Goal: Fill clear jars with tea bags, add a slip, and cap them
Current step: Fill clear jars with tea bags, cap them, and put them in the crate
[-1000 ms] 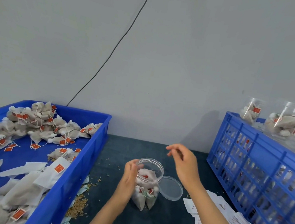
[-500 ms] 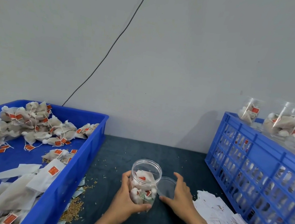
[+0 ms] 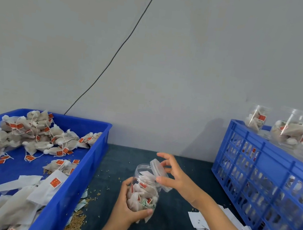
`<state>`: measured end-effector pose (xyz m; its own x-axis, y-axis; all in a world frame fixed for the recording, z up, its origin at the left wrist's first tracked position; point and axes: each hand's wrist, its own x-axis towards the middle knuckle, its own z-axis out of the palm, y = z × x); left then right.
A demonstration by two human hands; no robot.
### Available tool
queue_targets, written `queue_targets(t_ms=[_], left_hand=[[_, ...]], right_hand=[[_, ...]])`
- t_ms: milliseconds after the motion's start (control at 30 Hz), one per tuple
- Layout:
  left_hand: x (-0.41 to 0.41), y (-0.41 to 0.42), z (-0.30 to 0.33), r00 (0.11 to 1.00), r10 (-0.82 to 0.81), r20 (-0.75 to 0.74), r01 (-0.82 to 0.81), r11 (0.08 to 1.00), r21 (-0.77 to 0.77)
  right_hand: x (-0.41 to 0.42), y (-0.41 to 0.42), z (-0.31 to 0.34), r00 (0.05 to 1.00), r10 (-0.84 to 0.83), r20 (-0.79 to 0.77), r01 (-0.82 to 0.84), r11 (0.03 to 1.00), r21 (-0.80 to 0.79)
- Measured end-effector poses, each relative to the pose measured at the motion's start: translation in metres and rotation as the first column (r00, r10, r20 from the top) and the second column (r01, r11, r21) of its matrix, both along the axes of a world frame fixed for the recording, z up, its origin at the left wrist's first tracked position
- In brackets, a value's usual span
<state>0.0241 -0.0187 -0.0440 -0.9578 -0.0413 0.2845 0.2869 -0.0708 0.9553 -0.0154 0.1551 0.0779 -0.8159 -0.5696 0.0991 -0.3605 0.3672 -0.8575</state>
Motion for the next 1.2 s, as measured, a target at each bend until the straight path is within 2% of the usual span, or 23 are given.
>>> queue_targets(t_ms=[200, 300, 400, 500, 567, 633, 733, 833, 900, 967, 1033, 1067, 1100, 1133, 1200], left_hand=[[0.0, 0.003, 0.008, 1.0, -0.019, 0.008, 0.019, 1.0, -0.009], [-0.001, 0.002, 0.023, 0.999, -0.033, 0.009, 0.033, 0.999, 0.005], [0.0, 0.004, 0.037, 1.0, 0.017, -0.024, -0.015, 0.996, 0.086], [0.003, 0.009, 0.048, 0.995, 0.094, 0.018, -0.094, 0.929, 0.358], [0.005, 0.013, 0.057, 0.999, 0.026, 0.019, -0.032, 0.867, 0.498], [0.007, 0.016, 0.066, 0.997, -0.066, 0.027, 0.039, 0.816, 0.577], [0.01, 0.012, 0.075, 0.989, -0.134, 0.062, 0.072, 0.806, 0.588], [0.01, 0.005, 0.083, 0.961, -0.223, 0.164, 0.091, 0.814, 0.574], [0.008, -0.001, 0.086, 0.903, -0.351, 0.247, 0.135, 0.779, 0.612], [0.008, -0.008, 0.089, 0.803, -0.506, 0.315, 0.188, 0.717, 0.671], [0.008, -0.011, 0.09, 0.701, -0.624, 0.346, 0.242, 0.664, 0.707], [0.009, -0.011, 0.09, 0.677, -0.65, 0.346, 0.255, 0.648, 0.718], [0.009, -0.009, 0.091, 0.683, -0.647, 0.339, 0.252, 0.644, 0.722], [0.008, -0.006, 0.091, 0.727, -0.605, 0.324, 0.232, 0.661, 0.713], [0.006, 0.003, 0.091, 0.872, -0.418, 0.253, 0.164, 0.737, 0.655]], right_hand=[[-0.002, -0.02, -0.009, 0.989, -0.061, -0.133, 0.073, 0.994, 0.087], [-0.001, -0.024, -0.005, 0.967, -0.133, -0.215, 0.15, 0.986, 0.066], [0.0, -0.028, 0.01, 0.934, -0.217, -0.285, 0.207, 0.976, -0.066], [0.0, -0.032, 0.026, 0.903, -0.346, -0.254, 0.268, 0.917, -0.296], [0.001, -0.035, 0.033, 0.916, -0.341, -0.211, 0.257, 0.903, -0.344], [0.004, -0.038, 0.037, 0.925, -0.304, -0.228, 0.23, 0.926, -0.3], [0.008, -0.039, 0.039, 0.923, -0.263, -0.28, 0.189, 0.946, -0.264], [0.01, -0.035, 0.038, 0.907, -0.241, -0.345, 0.18, 0.963, -0.198], [0.01, -0.032, 0.037, 0.886, -0.187, -0.424, 0.149, 0.981, -0.121], [0.01, -0.028, 0.041, 0.869, -0.104, -0.484, 0.068, 0.994, -0.09], [0.01, -0.021, 0.044, 0.865, -0.01, -0.501, -0.024, 0.998, -0.062], [0.01, -0.019, 0.046, 0.871, 0.008, -0.491, -0.032, 0.999, -0.041], [0.009, -0.019, 0.047, 0.883, -0.007, -0.469, -0.014, 0.999, -0.041], [0.008, -0.022, 0.047, 0.898, -0.059, -0.436, 0.039, 0.998, -0.055], [0.009, -0.03, 0.045, 0.899, -0.214, -0.382, 0.187, 0.977, -0.106]])
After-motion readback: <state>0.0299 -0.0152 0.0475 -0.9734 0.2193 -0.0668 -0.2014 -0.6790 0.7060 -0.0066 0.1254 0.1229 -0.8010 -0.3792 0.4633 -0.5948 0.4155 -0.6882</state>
